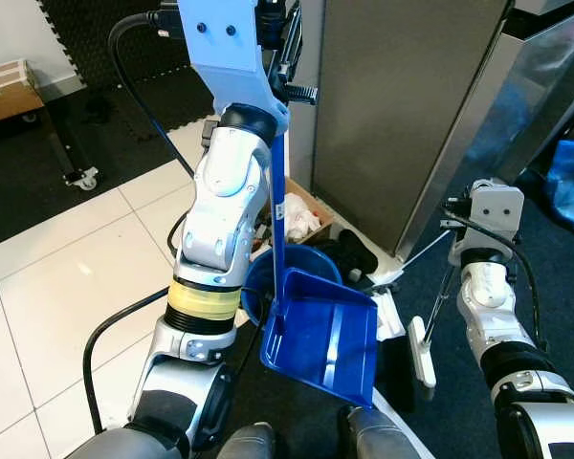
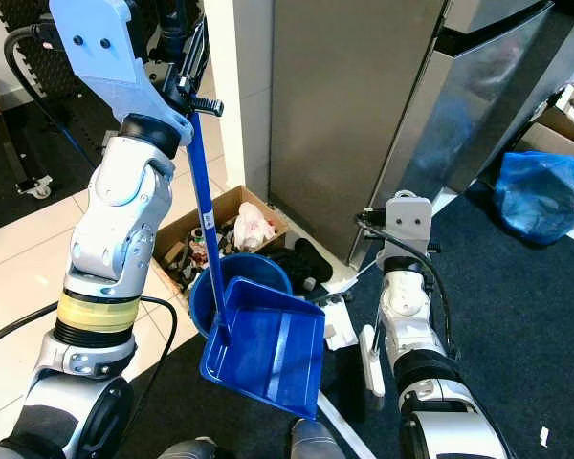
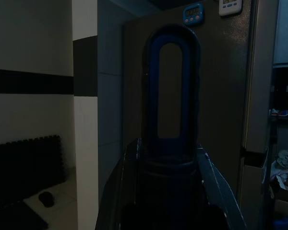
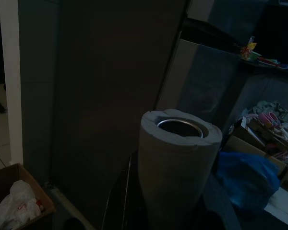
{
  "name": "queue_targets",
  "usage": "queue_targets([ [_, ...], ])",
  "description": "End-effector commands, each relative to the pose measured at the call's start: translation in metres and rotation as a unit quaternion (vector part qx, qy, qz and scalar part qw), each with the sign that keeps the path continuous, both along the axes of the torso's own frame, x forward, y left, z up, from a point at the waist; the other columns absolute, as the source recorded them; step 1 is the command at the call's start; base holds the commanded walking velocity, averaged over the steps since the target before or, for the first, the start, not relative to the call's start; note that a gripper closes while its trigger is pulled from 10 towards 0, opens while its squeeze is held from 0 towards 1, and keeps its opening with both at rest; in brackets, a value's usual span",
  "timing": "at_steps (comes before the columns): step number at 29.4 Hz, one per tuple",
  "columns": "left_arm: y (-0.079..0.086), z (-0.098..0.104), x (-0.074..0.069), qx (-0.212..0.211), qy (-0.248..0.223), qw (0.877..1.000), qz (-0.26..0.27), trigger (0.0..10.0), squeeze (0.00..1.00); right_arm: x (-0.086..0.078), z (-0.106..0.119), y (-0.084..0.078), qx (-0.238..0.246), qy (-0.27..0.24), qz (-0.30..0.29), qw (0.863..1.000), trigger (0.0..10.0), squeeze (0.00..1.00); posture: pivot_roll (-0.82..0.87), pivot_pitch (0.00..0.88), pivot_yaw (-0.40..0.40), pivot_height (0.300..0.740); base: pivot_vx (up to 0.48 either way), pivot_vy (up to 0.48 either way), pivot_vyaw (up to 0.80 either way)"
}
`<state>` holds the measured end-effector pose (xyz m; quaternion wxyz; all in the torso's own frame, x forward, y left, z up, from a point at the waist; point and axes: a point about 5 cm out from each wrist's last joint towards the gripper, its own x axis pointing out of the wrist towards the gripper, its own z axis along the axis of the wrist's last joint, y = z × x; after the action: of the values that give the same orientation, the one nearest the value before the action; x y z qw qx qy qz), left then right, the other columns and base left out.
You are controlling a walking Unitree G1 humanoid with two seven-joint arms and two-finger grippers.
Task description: Sweep floor
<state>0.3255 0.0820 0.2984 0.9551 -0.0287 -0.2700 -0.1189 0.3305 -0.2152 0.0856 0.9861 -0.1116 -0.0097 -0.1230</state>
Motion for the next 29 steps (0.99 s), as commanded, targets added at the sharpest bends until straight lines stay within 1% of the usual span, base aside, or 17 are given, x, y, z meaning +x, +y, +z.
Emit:
queue_targets([
  [1, -0.0021, 0.0015, -0.0027, 0.001, -0.005, 1.0, -0.004, 10.0, 0.0, 0.0002, 0.0038, -0.0004, -0.005, -0.011, 0.002, 1.0, 10.0, 0.0, 0.0, 0.038, -0.004, 0.74, 0.0, 0.0, 0.0],
  [11, -0.0026, 0.0012, -0.0027, 0.003, -0.004, 1.0, -0.003, 10.0, 0.0, -0.0002, 0.0034, -0.0007, -0.005, -0.011, 0.002, 1.0, 10.0, 0.0, 0.0, 0.039, -0.005, 0.74, 0.0, 0.0, 0.0],
  [29, -0.0029, 0.0006, -0.0017, 0.006, -0.001, 1.0, 0.001, 10.0, 0.0, -0.0001, 0.0034, -0.0007, -0.005, -0.011, 0.002, 1.0, 10.0, 0.0, 0.0, 0.04, -0.004, 0.74, 0.0, -0.469, 0.0],
])
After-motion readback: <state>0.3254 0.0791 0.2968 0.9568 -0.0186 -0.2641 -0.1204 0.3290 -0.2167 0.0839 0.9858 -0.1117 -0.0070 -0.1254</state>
